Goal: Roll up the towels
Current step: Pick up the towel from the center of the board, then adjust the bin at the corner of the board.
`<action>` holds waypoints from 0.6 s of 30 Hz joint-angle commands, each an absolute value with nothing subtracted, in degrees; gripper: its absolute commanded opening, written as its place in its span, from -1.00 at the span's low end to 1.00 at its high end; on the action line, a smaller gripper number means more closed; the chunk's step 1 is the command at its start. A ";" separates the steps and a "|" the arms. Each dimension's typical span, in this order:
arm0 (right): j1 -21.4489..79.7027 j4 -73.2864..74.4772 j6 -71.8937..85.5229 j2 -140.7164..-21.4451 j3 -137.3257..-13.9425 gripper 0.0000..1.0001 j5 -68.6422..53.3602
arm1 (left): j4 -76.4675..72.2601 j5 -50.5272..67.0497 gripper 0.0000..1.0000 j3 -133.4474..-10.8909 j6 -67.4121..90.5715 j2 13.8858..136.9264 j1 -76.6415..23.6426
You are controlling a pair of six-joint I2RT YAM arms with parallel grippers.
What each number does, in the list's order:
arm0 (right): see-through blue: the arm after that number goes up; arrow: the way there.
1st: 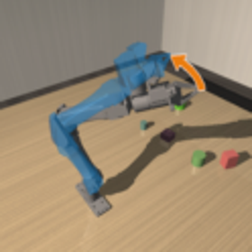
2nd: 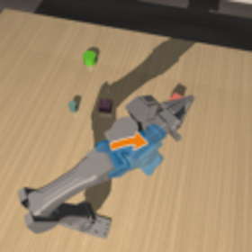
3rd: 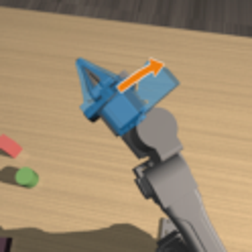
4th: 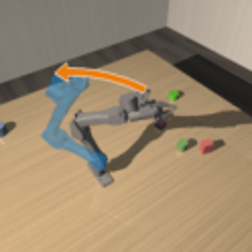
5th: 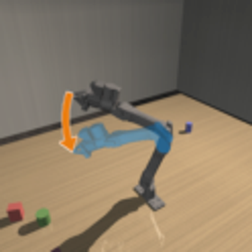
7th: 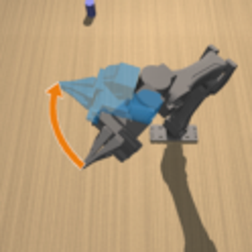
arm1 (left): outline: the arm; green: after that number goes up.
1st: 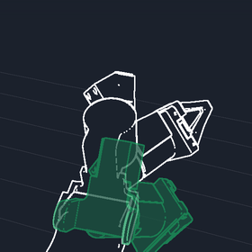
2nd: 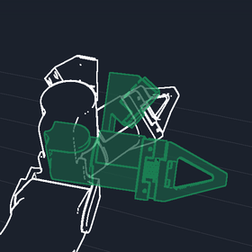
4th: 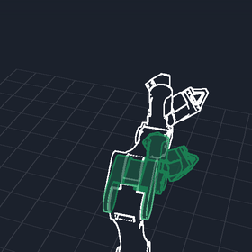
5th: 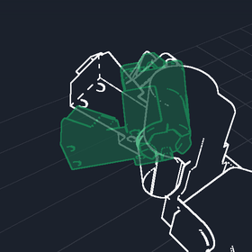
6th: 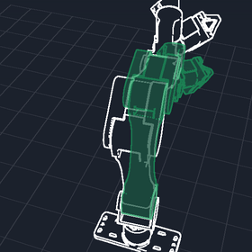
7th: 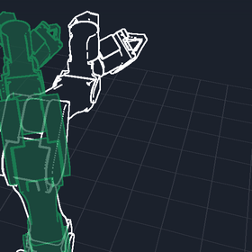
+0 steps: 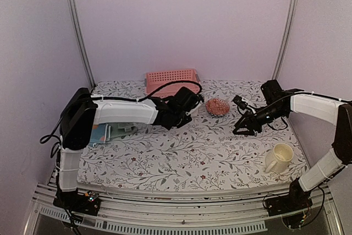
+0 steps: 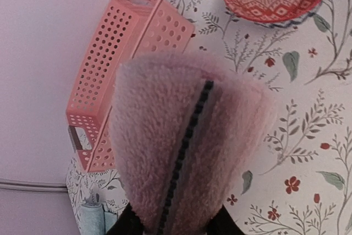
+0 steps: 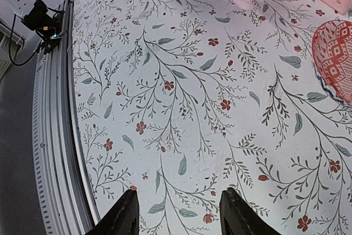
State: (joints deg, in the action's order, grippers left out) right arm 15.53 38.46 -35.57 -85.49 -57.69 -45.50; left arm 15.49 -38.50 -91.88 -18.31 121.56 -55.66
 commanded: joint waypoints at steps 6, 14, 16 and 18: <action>15.56 37.84 -35.38 -87.13 -58.09 0.05 -45.75 | 18.33 -45.72 -1.00 -107.51 -16.14 126.20 -48.06; 15.56 37.98 -35.34 -88.71 -58.00 0.05 -45.72 | 25.26 -47.44 -1.00 -127.73 -13.39 138.23 -41.16; 15.56 38.11 -35.38 -88.97 -57.93 0.05 -45.95 | 24.91 -49.11 -1.00 -132.77 -14.30 141.99 -39.90; 15.56 38.06 -35.34 -89.32 -57.62 0.05 -46.24 | 23.13 -50.11 -1.00 -136.94 -15.77 144.76 -38.84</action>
